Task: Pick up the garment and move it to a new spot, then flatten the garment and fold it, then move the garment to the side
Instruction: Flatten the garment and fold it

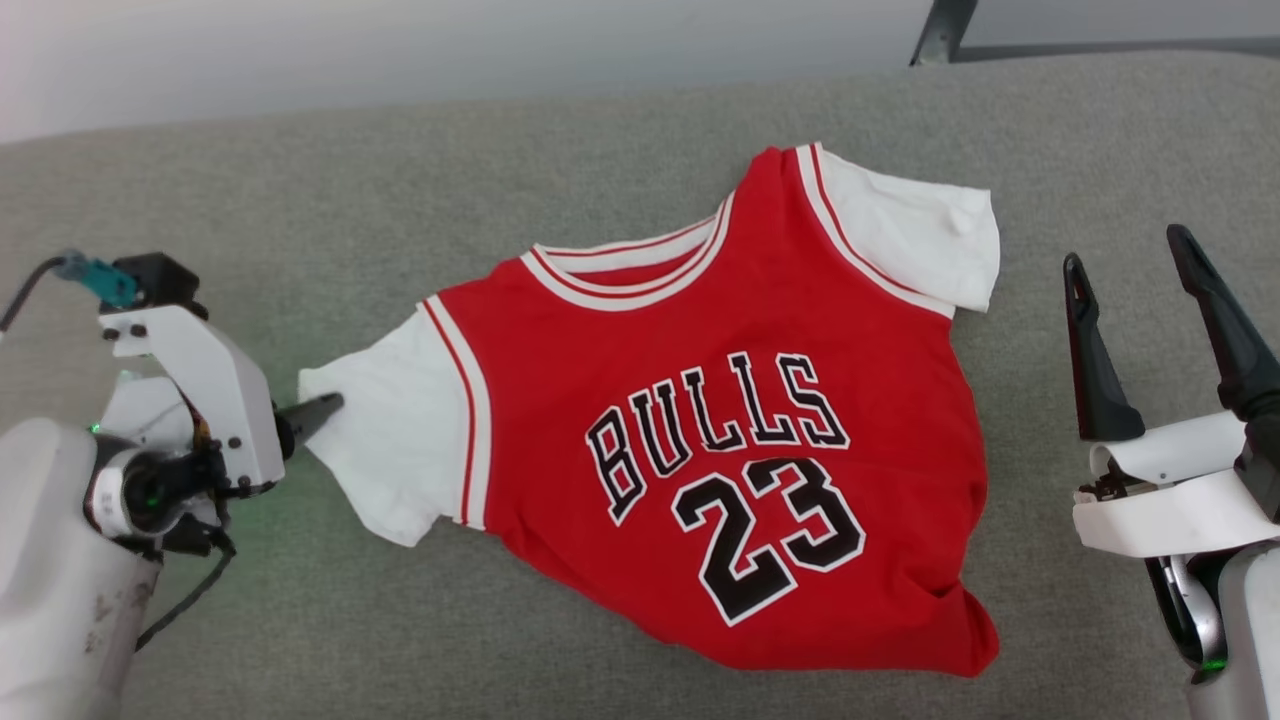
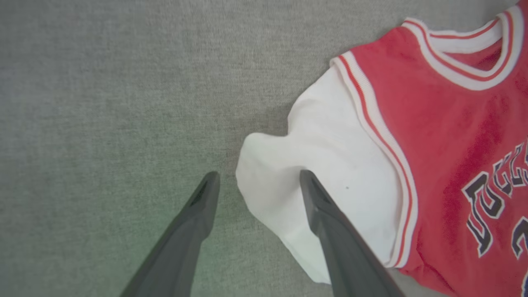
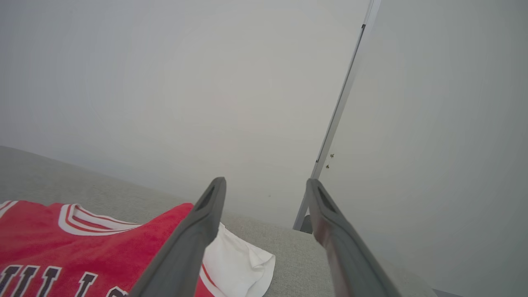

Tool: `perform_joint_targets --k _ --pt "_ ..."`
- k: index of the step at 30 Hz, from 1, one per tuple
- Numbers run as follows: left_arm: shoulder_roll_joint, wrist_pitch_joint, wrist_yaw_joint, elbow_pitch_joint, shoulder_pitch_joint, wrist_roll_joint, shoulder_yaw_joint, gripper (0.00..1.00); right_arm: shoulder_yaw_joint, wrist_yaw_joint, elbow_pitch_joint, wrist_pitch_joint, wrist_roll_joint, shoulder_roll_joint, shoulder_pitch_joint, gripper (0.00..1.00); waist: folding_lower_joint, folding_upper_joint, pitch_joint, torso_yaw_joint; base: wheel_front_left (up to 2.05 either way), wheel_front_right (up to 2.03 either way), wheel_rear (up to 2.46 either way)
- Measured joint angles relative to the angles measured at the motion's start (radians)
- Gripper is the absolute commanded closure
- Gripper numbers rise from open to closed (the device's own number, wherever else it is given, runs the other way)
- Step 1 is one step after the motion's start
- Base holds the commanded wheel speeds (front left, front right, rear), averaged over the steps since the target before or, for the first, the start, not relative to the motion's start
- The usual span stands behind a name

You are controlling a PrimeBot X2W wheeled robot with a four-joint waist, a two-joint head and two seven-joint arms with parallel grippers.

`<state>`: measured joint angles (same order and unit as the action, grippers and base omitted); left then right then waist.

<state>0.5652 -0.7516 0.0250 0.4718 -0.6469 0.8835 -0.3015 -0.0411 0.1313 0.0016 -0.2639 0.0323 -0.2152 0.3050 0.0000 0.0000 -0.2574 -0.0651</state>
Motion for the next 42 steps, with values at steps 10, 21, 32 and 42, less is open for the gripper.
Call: perform_joint_targets --k 10,21,32,42 --pt "-0.035 -0.08 -0.042 0.16 -0.092 -0.023 -0.052 0.0 0.002 0.0 -0.007 0.0 0.0 -0.01 0.014 0.0 0.0 0.0 -0.048 -0.01 0.0 0.0 0.0" --pt "-0.053 -0.053 0.003 0.267 -0.159 -0.035 -0.074 1.0 -0.059 0.0 0.039 0.0 0.051 -0.066 0.06 0.0 0.0 0.0 -0.058 0.012 0.0 0.0 0.0" --pt "-0.104 -0.012 0.04 0.26 -0.188 -0.059 -0.121 1.0 -0.268 0.0 0.16 0.293 0.313 -0.309 0.28 0.0 0.0 0.0 -0.055 0.087 0.0 0.0 0.0" --pt "-0.195 0.053 0.084 0.276 -0.224 -0.06 -0.172 1.0 -0.512 0.0 0.331 0.66 0.592 -0.5 0.529 0.0 0.0 0.0 -0.076 0.187 0.0 0.0 0.0"
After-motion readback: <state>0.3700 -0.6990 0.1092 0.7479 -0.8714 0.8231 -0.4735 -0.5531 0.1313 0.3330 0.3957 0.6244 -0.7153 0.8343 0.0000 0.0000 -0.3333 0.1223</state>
